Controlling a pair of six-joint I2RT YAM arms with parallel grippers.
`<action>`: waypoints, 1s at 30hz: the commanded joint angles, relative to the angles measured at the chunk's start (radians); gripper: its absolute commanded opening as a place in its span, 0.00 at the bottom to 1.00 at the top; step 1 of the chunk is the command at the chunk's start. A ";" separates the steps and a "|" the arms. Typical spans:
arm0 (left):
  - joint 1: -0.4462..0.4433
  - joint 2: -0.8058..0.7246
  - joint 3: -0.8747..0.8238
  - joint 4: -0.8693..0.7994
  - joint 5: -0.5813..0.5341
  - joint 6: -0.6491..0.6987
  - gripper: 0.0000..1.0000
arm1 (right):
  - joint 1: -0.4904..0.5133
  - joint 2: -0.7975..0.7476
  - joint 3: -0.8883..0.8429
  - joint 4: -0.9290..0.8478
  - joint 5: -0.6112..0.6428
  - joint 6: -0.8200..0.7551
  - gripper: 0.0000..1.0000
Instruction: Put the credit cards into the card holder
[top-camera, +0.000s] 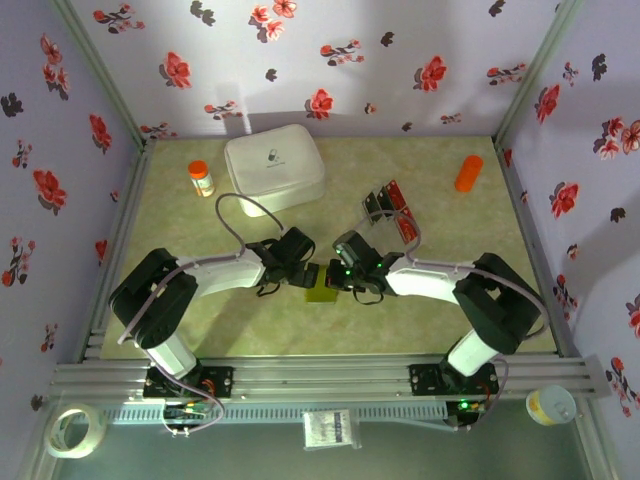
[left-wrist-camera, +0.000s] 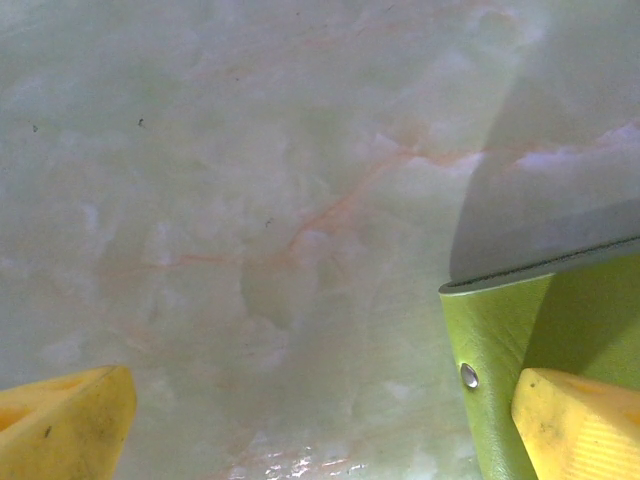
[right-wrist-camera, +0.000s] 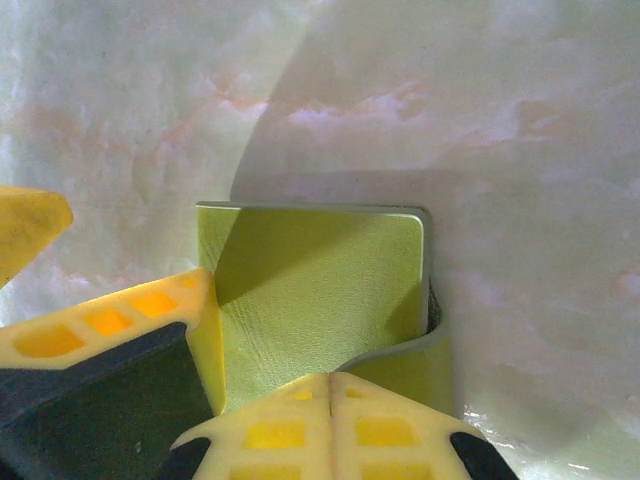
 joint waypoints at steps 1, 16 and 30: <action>-0.003 0.030 -0.018 -0.004 0.005 0.006 0.98 | -0.010 0.024 -0.021 0.016 -0.006 0.021 0.00; -0.003 0.028 -0.018 -0.005 0.006 0.004 0.97 | -0.004 0.002 -0.120 0.072 -0.018 0.047 0.00; -0.002 0.028 -0.011 -0.012 0.005 0.004 0.97 | 0.078 0.003 -0.152 0.033 0.034 0.026 0.00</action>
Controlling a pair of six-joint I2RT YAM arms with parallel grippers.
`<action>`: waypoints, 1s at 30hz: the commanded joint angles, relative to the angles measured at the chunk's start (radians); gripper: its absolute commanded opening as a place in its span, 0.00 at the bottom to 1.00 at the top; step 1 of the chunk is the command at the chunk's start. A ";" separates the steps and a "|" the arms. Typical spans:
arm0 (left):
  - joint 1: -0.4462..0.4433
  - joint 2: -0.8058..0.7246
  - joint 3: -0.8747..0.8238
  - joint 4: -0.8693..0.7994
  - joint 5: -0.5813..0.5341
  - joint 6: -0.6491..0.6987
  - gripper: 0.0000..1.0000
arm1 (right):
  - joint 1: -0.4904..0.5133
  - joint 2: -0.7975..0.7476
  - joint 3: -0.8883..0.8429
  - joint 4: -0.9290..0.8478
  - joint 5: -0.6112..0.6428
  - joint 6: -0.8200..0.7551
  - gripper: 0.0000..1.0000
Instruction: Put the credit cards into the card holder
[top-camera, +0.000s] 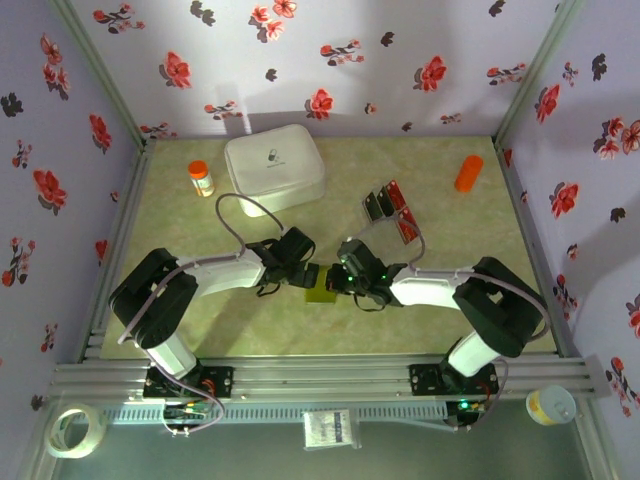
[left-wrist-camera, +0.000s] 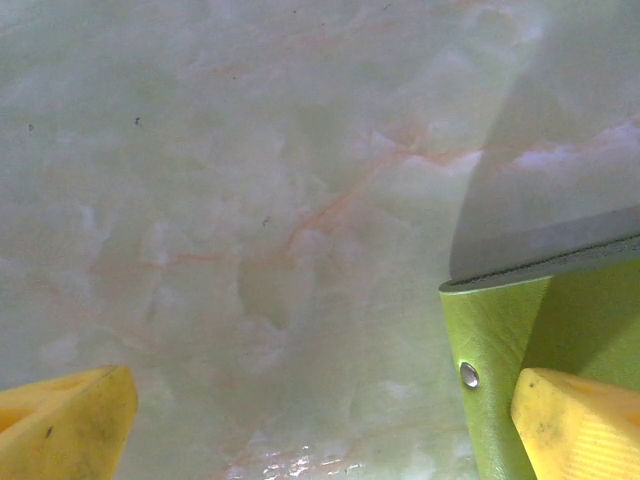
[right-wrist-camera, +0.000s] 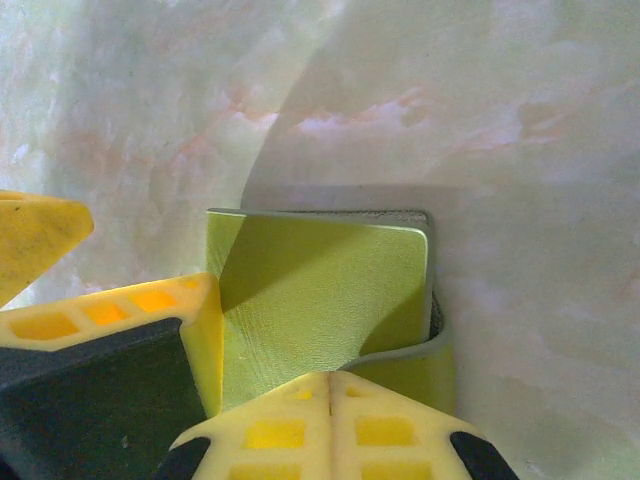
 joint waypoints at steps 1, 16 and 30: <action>-0.003 0.028 -0.011 -0.012 0.003 0.004 0.97 | 0.056 0.032 -0.038 -0.156 -0.006 -0.003 0.00; -0.003 0.025 -0.014 -0.013 0.002 -0.004 0.97 | 0.195 0.133 -0.047 -0.249 0.121 0.033 0.00; -0.002 0.005 -0.011 -0.015 0.002 -0.008 0.97 | 0.172 0.017 0.053 -0.266 0.077 0.014 0.14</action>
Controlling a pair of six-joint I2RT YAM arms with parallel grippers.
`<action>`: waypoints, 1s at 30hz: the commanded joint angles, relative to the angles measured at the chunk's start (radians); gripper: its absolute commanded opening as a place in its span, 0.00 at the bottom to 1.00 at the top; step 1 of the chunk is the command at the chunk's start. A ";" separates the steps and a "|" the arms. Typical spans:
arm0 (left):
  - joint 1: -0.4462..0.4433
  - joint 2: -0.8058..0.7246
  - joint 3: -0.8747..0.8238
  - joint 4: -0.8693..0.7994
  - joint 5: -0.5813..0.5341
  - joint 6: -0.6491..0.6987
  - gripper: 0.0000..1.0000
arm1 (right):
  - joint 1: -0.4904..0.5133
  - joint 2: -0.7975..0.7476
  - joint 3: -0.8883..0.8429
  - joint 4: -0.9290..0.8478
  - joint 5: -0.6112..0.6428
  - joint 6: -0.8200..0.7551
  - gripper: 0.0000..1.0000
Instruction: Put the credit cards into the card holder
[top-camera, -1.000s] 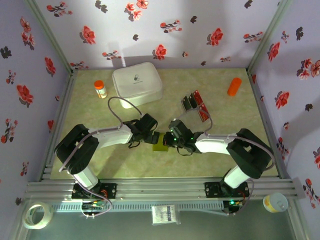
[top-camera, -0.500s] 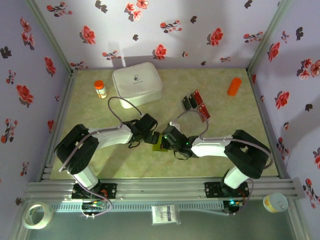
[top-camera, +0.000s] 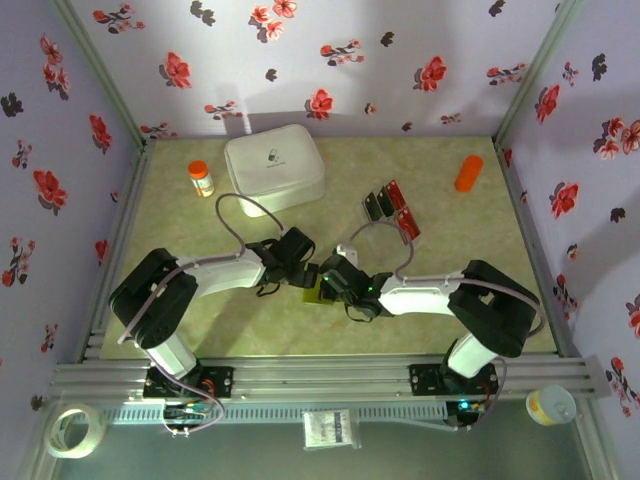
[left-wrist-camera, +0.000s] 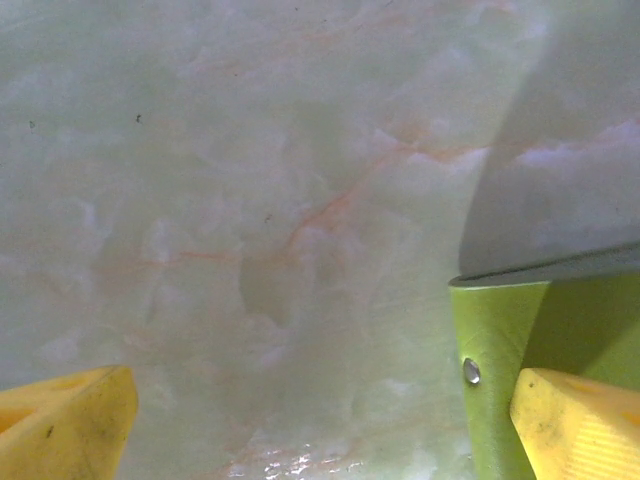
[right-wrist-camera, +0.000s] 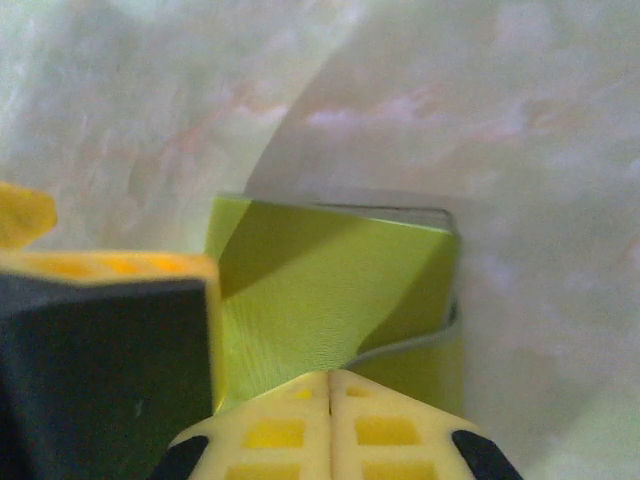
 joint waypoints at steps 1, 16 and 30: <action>-0.001 0.004 -0.008 -0.012 0.001 -0.008 0.97 | 0.008 -0.018 0.030 -0.194 -0.185 -0.018 0.19; 0.113 -0.190 0.051 -0.063 0.016 -0.041 1.00 | -0.183 -0.408 0.062 -0.340 -0.232 -0.078 0.66; 0.351 -0.537 -0.134 0.007 -0.141 0.068 1.00 | -0.437 -0.862 0.053 -0.709 0.461 -0.233 0.99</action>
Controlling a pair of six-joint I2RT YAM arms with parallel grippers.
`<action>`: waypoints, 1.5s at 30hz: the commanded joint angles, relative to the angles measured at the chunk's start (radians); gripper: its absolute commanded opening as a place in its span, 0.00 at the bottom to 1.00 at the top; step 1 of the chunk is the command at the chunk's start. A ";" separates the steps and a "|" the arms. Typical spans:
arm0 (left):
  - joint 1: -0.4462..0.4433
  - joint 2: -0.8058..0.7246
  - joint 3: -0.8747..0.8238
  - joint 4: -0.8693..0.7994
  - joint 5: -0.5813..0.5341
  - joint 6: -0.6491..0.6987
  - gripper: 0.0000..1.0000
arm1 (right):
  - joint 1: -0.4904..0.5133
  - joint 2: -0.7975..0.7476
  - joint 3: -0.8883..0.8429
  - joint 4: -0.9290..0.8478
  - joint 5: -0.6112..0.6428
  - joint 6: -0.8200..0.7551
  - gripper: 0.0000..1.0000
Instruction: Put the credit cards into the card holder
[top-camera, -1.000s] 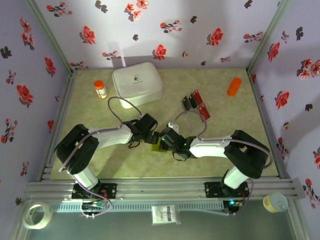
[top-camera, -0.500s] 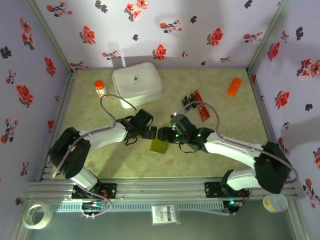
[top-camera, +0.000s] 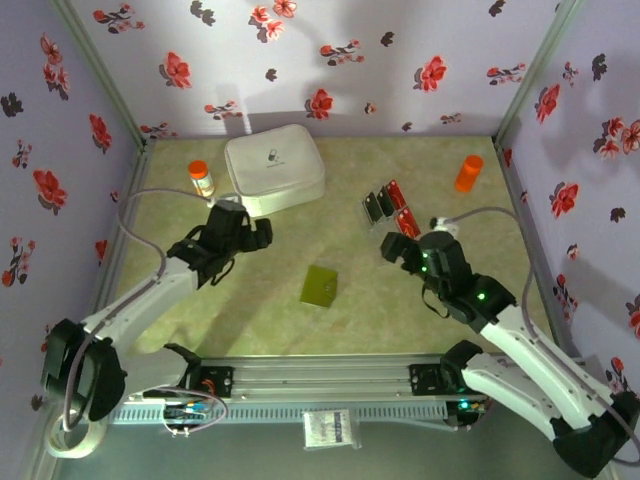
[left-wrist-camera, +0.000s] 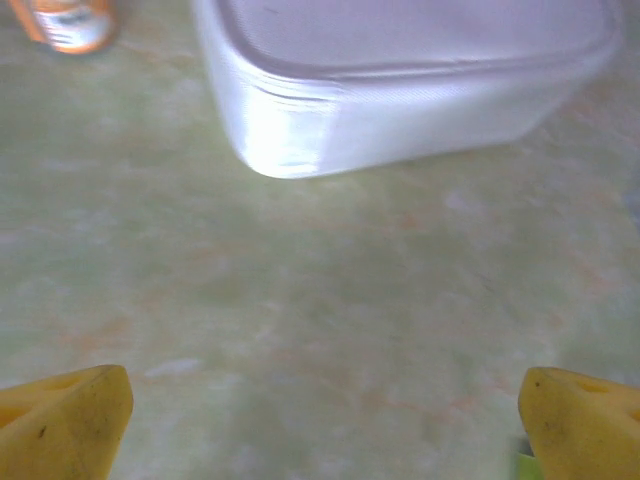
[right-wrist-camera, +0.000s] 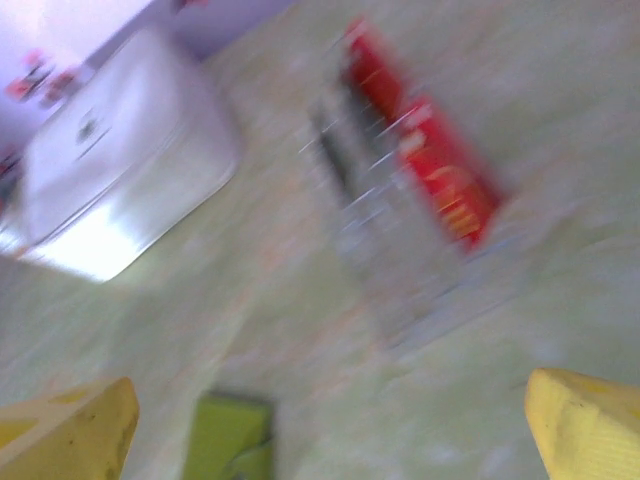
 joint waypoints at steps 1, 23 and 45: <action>0.043 -0.058 -0.056 0.044 -0.104 0.092 1.00 | -0.074 -0.013 0.037 -0.116 0.339 -0.091 0.99; 0.473 0.100 -0.281 0.767 -0.175 0.437 1.00 | -0.634 0.574 -0.034 0.622 0.378 -0.423 0.99; 0.464 0.384 -0.437 1.259 0.041 0.550 1.00 | -0.658 0.653 -0.401 1.368 -0.021 -0.558 0.99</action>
